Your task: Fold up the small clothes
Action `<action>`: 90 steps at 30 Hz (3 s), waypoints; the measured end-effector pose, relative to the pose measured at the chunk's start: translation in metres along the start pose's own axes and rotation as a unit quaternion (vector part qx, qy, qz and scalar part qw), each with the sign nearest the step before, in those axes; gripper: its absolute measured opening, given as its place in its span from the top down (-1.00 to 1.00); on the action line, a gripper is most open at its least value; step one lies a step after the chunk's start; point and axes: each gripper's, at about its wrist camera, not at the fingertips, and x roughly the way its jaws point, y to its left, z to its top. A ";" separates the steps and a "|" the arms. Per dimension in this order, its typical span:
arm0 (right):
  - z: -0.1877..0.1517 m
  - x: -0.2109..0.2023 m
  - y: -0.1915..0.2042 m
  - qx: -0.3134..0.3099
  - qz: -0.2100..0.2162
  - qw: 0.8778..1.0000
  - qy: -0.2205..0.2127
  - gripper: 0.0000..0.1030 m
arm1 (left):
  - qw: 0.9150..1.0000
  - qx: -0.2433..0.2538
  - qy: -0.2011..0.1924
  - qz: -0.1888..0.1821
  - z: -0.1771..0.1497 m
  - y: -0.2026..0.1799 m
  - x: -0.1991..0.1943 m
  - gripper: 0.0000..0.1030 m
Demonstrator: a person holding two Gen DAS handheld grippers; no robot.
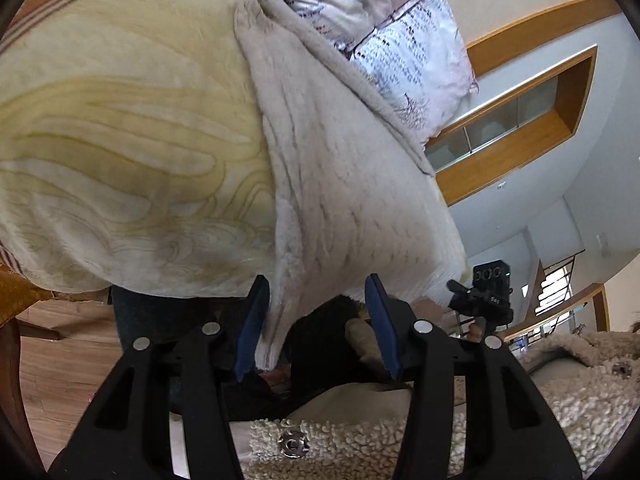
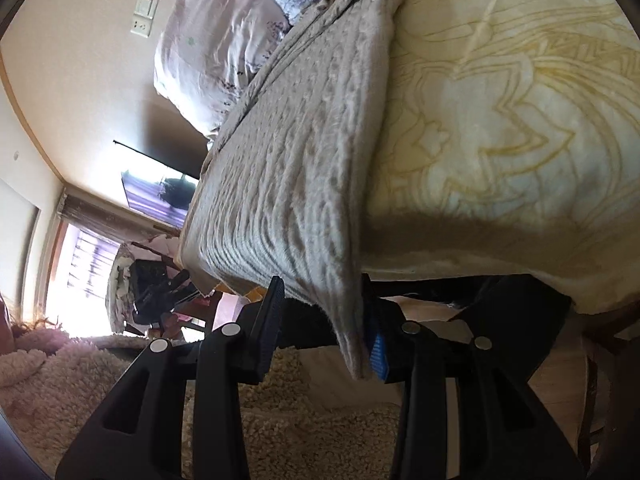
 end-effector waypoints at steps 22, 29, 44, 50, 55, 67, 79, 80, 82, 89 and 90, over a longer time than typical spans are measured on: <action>0.069 -0.044 0.100 -0.156 -0.096 0.952 -0.247 0.85 | 0.987 0.073 -0.135 -0.044 0.104 -0.047 -0.052 0.87; 0.100 -0.043 0.110 -0.169 -0.154 0.931 -0.285 0.85 | 0.985 0.071 -0.158 0.014 0.158 -0.057 -0.038 0.88; 0.175 -0.023 0.127 -0.183 -0.194 0.908 -0.324 0.85 | 0.978 0.063 -0.192 0.048 0.247 -0.073 -0.028 0.88; 0.209 0.002 0.109 -0.148 -0.213 0.916 -0.307 0.85 | 0.978 0.069 -0.181 0.077 0.282 -0.068 0.001 0.88; 0.236 0.033 0.071 -0.077 -0.230 0.936 -0.254 0.85 | 0.985 0.010 -0.146 0.094 0.296 -0.027 0.036 0.88; 0.290 0.061 0.037 0.048 -0.190 0.954 -0.229 -0.06 | 0.979 -0.137 -0.146 0.037 0.323 0.027 0.070 0.17; 0.251 0.009 0.055 -0.026 -0.232 0.938 -0.257 -0.01 | 0.980 -0.062 -0.158 0.108 0.294 0.006 0.016 -0.03; 0.248 0.009 0.054 -0.031 -0.239 0.937 -0.252 0.00 | 0.980 -0.052 -0.153 0.117 0.290 0.004 0.016 -0.03; 0.240 0.009 0.050 -0.042 -0.251 0.938 -0.234 0.10 | 0.980 -0.020 -0.139 0.144 0.280 -0.003 0.017 -0.03; 0.223 0.019 0.040 -0.063 -0.294 0.934 -0.195 0.20 | 0.976 0.038 -0.105 0.185 0.257 -0.016 0.033 -0.03; 0.223 0.021 0.038 -0.064 -0.298 0.933 -0.190 0.22 | 0.976 0.039 -0.101 0.189 0.257 -0.016 0.037 -0.03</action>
